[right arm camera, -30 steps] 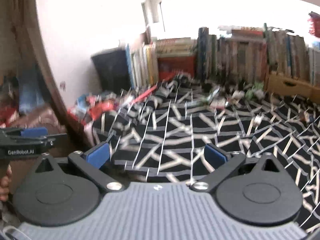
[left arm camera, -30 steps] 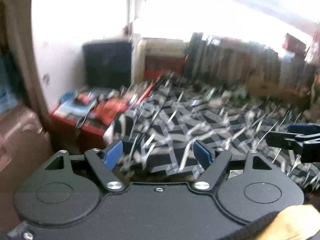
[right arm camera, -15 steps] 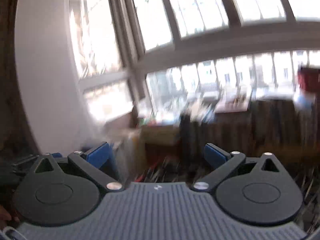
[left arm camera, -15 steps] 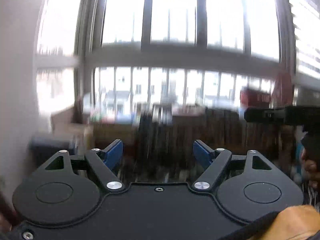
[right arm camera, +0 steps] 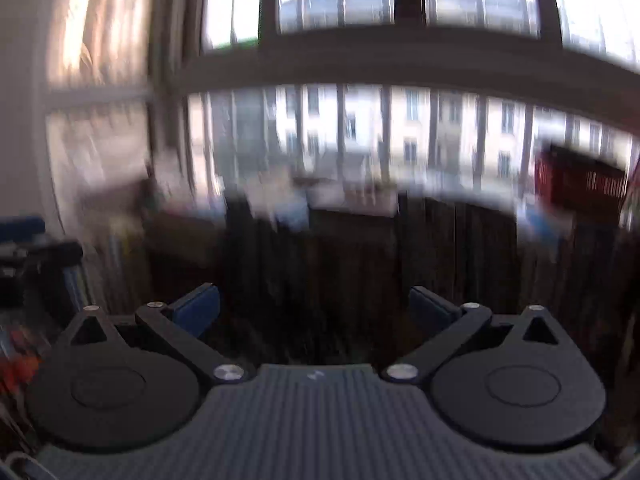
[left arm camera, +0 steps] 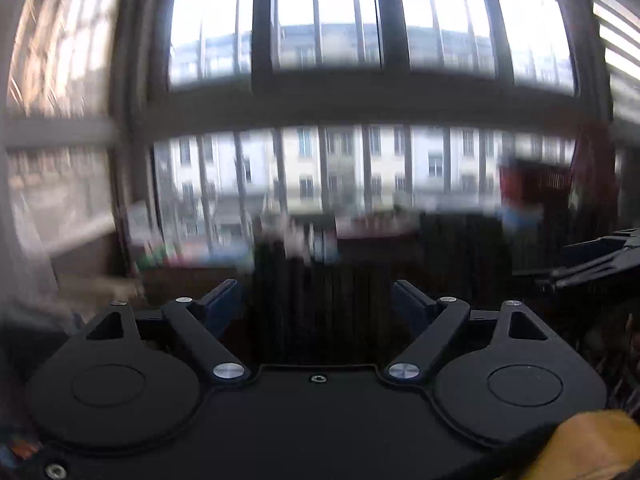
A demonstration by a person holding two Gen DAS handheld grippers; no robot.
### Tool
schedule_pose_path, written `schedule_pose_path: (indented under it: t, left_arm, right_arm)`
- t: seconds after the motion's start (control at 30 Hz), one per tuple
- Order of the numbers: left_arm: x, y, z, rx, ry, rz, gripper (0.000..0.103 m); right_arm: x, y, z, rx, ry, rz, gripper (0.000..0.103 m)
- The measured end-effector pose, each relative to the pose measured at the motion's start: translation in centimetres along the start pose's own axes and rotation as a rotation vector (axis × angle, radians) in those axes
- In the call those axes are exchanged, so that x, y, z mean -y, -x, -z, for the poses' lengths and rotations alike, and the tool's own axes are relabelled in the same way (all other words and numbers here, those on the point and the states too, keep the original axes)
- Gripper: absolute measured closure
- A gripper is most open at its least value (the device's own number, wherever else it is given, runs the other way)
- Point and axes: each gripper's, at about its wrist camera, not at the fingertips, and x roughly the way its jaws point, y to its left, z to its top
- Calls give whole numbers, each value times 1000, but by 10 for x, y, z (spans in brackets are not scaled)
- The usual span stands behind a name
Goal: Collect trash
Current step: 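Swing both tools back over the cluttered bed, then grasp the clear-green plastic wrapper with the left gripper while the right gripper grasps the white tissue packet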
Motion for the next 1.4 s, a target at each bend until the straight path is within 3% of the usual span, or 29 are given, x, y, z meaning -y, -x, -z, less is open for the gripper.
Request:
schedule_pose_path:
  t: [0.07, 0.13, 0.2, 0.27, 0.33, 0.4, 0.63, 0.77, 0.93, 1.03, 1.1, 1.2, 1.27, 1.33, 1.4]
  left_arm:
    - [2, -29, 35, -79, -7, 3, 21]
    - [5, -64, 66, -162, -18, -5, 21]
    - [6, -91, 101, -240, -25, -13, 21]
    - [5, -121, 132, -328, -31, -35, 21]
    - [2, -150, 155, -407, -36, -67, 25]
    - [-2, -171, 171, -460, -51, -109, 25]
    - [-17, -220, 206, -588, -146, -66, 25]
    - [-24, -231, 206, -660, -129, -80, 26]
    - [-35, -238, 214, -686, -82, -61, 37]
    - [-32, -236, 213, -685, -94, -42, 56]
    - [-28, -235, 212, -682, -98, -37, 61]
    - [-17, -235, 206, -664, -125, -13, 56]
    - [-7, -235, 202, -625, -156, -1, 34]
    - [1, -239, 199, -594, -184, 5, 32]
    - [8, -248, 198, -593, -207, 10, 37]
  right_arm:
    - [6, -30, 37, -43, -18, 8, 0]
    - [8, -53, 71, -27, -37, 85, 0]
    - [0, -74, 104, -22, 31, 148, 0]
    - [-5, -95, 130, -104, 101, 141, 0]
    - [-5, -119, 151, -238, 74, 102, 0]
    - [-3, -133, 170, -297, -8, 77, 0]
    - [14, -156, 195, -264, -165, 131, 0]
    - [20, -168, 201, -274, -188, 145, 5]
    - [15, -180, 204, -330, -144, 135, 37]
    - [13, -182, 206, -338, -156, 126, 49]
    - [11, -182, 206, -334, -153, 109, 56]
    - [8, -182, 207, -335, -139, 101, 58]
    - [7, -181, 208, -330, -136, 91, 60]
    - [8, -180, 209, -325, -129, 73, 66]
    - [9, -180, 209, -326, -115, 58, 66]
